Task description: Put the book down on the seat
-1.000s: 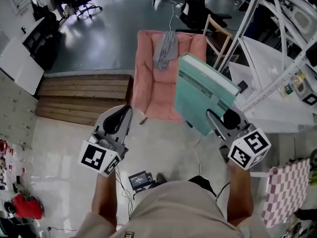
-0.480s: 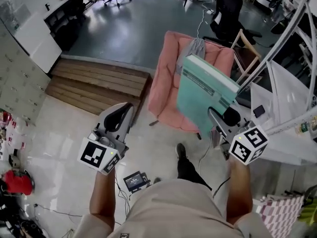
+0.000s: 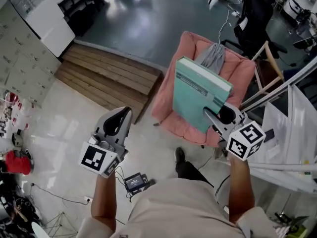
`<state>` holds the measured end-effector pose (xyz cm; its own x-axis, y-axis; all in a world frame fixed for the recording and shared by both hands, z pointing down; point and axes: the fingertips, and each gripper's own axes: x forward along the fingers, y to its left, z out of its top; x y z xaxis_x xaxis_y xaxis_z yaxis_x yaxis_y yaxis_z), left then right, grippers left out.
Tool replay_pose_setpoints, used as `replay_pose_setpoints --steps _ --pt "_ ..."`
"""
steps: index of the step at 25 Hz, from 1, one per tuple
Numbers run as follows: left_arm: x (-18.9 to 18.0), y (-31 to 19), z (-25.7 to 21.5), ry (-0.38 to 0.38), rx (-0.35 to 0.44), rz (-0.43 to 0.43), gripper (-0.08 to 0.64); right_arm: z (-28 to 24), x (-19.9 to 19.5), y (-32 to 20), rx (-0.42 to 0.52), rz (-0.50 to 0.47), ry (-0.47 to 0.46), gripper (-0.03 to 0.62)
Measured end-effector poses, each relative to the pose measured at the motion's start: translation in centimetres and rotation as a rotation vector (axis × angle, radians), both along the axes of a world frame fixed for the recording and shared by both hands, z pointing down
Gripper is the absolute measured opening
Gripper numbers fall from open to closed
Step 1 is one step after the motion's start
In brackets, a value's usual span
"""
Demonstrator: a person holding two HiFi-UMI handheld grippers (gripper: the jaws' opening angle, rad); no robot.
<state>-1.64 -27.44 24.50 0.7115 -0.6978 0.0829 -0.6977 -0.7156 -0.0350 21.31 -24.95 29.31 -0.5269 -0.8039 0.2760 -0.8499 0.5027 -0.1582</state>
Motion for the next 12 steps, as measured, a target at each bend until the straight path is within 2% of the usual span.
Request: replay_pose_setpoints --steps 4,12 --pt "0.7 -2.6 1.3 -0.003 -0.035 -0.042 0.02 2.5 0.5 -3.7 -0.047 -0.055 -0.027 0.155" --pt "2.5 -6.1 6.2 -0.035 -0.096 -0.061 0.02 10.2 2.0 -9.2 -0.151 -0.144 -0.048 0.155"
